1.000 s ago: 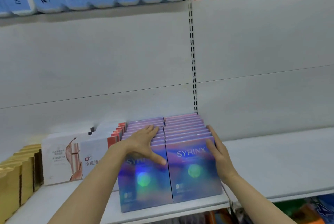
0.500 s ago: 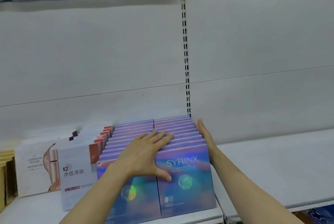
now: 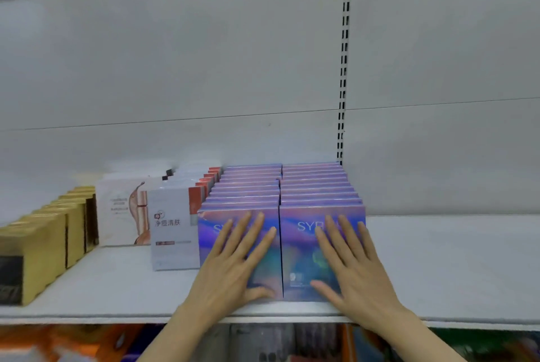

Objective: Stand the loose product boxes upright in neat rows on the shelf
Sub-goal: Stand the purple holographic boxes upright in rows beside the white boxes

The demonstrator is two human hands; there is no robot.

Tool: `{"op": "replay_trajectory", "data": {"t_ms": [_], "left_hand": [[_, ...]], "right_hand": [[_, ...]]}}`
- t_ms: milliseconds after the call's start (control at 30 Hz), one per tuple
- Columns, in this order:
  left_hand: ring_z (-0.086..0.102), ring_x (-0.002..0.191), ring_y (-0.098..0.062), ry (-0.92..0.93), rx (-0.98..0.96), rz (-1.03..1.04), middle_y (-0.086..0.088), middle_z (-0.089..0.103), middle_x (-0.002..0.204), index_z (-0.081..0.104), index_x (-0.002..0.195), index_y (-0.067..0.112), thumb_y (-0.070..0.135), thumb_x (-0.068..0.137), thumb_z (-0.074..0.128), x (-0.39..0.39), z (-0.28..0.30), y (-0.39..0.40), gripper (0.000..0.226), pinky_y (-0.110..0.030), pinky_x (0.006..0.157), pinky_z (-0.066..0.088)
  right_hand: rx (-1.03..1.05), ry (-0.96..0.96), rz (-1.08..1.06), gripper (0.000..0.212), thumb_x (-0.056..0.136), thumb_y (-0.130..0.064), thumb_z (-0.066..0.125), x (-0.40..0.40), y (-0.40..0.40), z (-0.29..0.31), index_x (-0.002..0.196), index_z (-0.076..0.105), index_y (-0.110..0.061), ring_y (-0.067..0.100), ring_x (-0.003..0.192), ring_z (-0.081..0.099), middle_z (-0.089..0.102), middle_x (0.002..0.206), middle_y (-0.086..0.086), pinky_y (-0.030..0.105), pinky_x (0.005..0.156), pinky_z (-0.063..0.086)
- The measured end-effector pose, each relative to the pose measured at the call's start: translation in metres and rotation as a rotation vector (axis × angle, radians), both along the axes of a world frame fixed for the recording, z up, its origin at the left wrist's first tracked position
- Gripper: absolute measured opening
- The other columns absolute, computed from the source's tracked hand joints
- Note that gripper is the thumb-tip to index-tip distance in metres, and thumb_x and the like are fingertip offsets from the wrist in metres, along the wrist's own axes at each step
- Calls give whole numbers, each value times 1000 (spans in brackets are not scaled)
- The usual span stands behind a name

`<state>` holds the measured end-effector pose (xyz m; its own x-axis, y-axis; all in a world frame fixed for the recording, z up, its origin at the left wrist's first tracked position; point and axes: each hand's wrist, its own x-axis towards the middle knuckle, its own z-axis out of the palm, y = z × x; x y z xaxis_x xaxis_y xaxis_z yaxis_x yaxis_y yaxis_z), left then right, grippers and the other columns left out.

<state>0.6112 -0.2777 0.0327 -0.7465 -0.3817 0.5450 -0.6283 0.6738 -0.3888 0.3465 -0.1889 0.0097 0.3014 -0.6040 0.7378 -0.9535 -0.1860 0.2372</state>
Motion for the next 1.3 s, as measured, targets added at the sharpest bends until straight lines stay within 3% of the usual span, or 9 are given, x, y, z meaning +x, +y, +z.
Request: {"op": "replay_trajectory", "data": {"t_ms": [200, 633, 1033, 1200, 1300], "left_hand": [[9, 152, -31, -48, 25, 76, -12, 14, 165, 20, 157, 18, 84, 76, 48, 4, -8, -9, 108, -50, 119, 16], [2, 153, -26, -49, 108, 150, -7, 3, 166, 12, 159, 19, 79, 86, 42, 6, 3, 16, 99, -49, 120, 16], [-3, 153, -22, 35, 88, 120, -5, -1, 167, 8, 159, 16, 78, 90, 31, 89, 42, -32, 96, -48, 122, 11], [-16, 151, -20, 135, 212, 100, -4, -18, 165, -7, 158, 18, 84, 85, 28, 131, 67, -87, 105, -43, 123, -2], [-27, 148, -16, 79, 295, 95, -1, -30, 161, -20, 155, 21, 88, 71, 48, 152, 80, -124, 127, -38, 123, -7]], "right_hand": [[44, 74, -83, 84, 86, -63, 52, 6, -17, -7, 148, 35, -10, 29, 148, 17, 22, 159, 12, 57, 116, 18], [71, -5, -50, 76, 92, -52, 38, 49, -6, -2, 152, 26, -7, 29, 148, 16, 17, 161, 14, 52, 116, 16], [69, 7, -107, 77, 92, -50, 43, 122, -44, 29, 151, 25, -3, 28, 148, 16, 16, 161, 14, 51, 118, 15], [72, -5, -176, 77, 94, -52, 36, 157, -62, 34, 152, 23, -3, 30, 149, 14, 14, 161, 14, 53, 117, 16], [80, -8, -216, 77, 94, -52, 35, 176, -67, 34, 152, 21, -2, 30, 149, 13, 12, 161, 16, 53, 116, 18]]}}
